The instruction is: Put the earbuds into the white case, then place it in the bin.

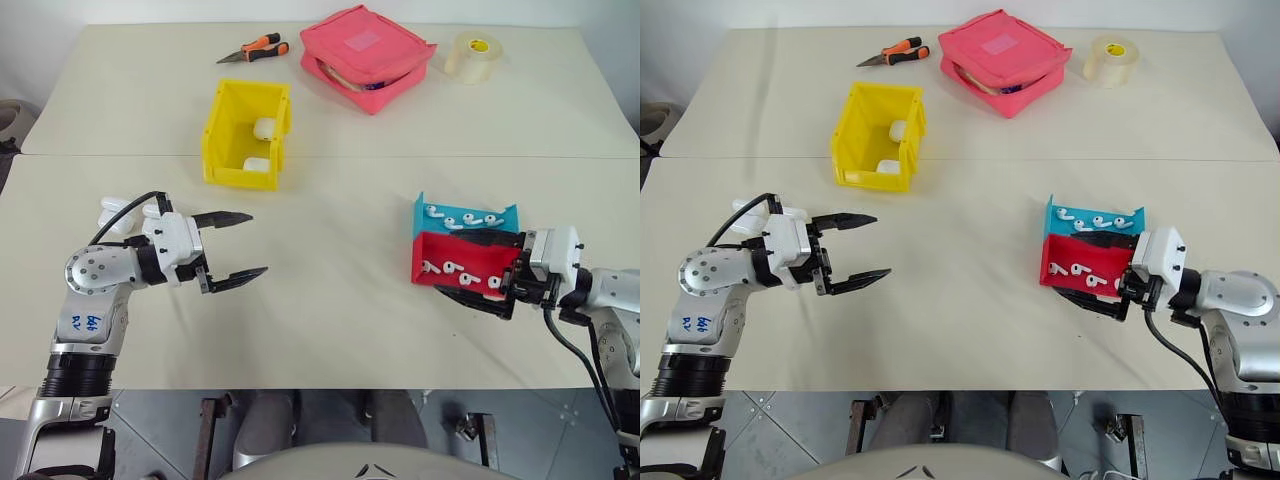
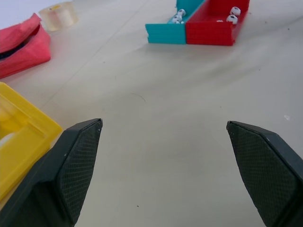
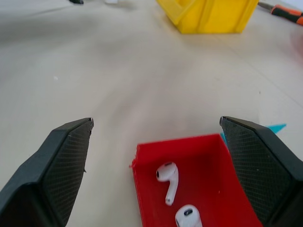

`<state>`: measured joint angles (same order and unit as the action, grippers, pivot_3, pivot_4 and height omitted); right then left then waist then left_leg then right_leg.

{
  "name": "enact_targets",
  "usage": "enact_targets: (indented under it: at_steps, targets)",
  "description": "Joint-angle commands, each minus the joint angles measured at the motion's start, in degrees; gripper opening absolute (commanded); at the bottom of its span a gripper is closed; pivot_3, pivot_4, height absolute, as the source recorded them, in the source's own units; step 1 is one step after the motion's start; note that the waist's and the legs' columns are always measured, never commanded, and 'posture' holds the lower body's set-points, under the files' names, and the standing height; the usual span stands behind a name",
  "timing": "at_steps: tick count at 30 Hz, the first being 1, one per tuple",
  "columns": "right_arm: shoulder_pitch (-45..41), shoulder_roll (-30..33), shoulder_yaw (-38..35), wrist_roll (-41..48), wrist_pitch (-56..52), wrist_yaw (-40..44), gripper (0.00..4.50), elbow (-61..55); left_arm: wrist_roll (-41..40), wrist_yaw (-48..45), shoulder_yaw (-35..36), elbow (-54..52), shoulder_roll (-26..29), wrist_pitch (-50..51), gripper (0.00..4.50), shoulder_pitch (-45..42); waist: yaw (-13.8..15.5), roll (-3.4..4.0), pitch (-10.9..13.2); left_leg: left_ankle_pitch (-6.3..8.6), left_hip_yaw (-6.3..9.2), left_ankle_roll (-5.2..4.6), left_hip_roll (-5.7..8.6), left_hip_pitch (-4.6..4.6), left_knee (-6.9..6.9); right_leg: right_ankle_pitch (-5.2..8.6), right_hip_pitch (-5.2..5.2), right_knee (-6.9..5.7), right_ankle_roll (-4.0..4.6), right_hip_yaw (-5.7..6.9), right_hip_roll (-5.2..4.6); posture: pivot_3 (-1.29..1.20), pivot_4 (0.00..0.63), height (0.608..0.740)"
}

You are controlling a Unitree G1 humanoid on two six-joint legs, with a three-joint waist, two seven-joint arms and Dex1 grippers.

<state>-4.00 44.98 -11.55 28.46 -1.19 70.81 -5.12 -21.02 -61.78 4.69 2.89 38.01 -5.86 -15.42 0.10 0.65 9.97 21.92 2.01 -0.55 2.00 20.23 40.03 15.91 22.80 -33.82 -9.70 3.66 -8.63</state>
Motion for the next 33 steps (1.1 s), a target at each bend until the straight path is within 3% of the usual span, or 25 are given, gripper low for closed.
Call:
enact_targets:
  at_steps: [1,7,11,15,21,28,33]
  targets:
    - [-1.05,-0.07,-0.16,0.60,0.75,0.69,4.50,-0.40,-0.91,2.58,2.86,-2.16,-0.02,0.38,4.48,0.60,-0.02,0.00,0.00,0.00,0.00,0.00,0.00,0.00,0.00,0.00,0.00,0.00,0.00,0.00,0.00,0.00,0.150,0.740]
    - [-5.20,-5.40,2.38,3.74,-1.73,-2.16,4.50,-4.44,-2.41,12.03,10.46,-12.75,0.91,9.39,4.48,10.64,-0.67,0.03,0.02,0.04,0.01,0.07,-0.17,-0.03,-0.04,0.00,0.01,0.03,0.01,0.00,0.07,0.00,0.150,0.740]
    - [-7.50,-8.49,4.81,2.48,1.28,-2.47,4.50,-6.41,-2.66,22.79,18.03,-21.68,-2.88,14.48,4.48,19.34,-0.22,0.00,0.07,0.04,0.10,0.08,-0.34,-0.01,0.00,0.01,0.01,0.01,0.03,0.01,0.01,0.00,0.150,0.740]
    - [-9.52,-10.07,7.32,2.17,2.49,-1.54,4.50,-7.18,-1.61,27.70,21.16,-27.53,-6.17,17.77,4.48,28.86,0.31,0.01,0.07,0.05,0.12,0.09,-0.34,-0.01,0.01,0.01,-0.02,0.03,0.03,0.01,-0.01,0.00,0.150,0.740]
    - [-10.43,-9.73,8.15,2.38,2.83,0.17,4.50,-5.70,-2.06,37.77,24.29,-32.36,-7.63,29.32,4.48,30.99,1.16,-0.03,0.09,0.05,0.17,0.09,-0.30,-0.02,0.02,0.02,-0.06,0.02,0.05,0.04,0.00,0.00,0.150,0.740]
    - [-9.24,-7.28,7.67,3.83,-1.20,1.20,4.50,-5.99,-10.09,41.11,31.65,-38.16,3.30,56.35,4.48,28.27,1.07,-0.04,0.10,0.07,0.21,0.11,-0.34,-0.02,-0.02,0.05,-0.04,0.02,0.12,0.04,0.00,0.00,0.150,0.740]
    - [-9.91,-7.32,7.60,3.23,-1.33,1.27,4.50,-4.89,-12.21,39.34,34.68,-34.83,17.67,78.13,4.48,23.41,0.65,-0.10,0.15,0.09,0.25,0.16,-0.17,-0.03,-0.03,0.11,0.00,-0.06,0.24,0.08,0.10,0.00,0.150,0.740]
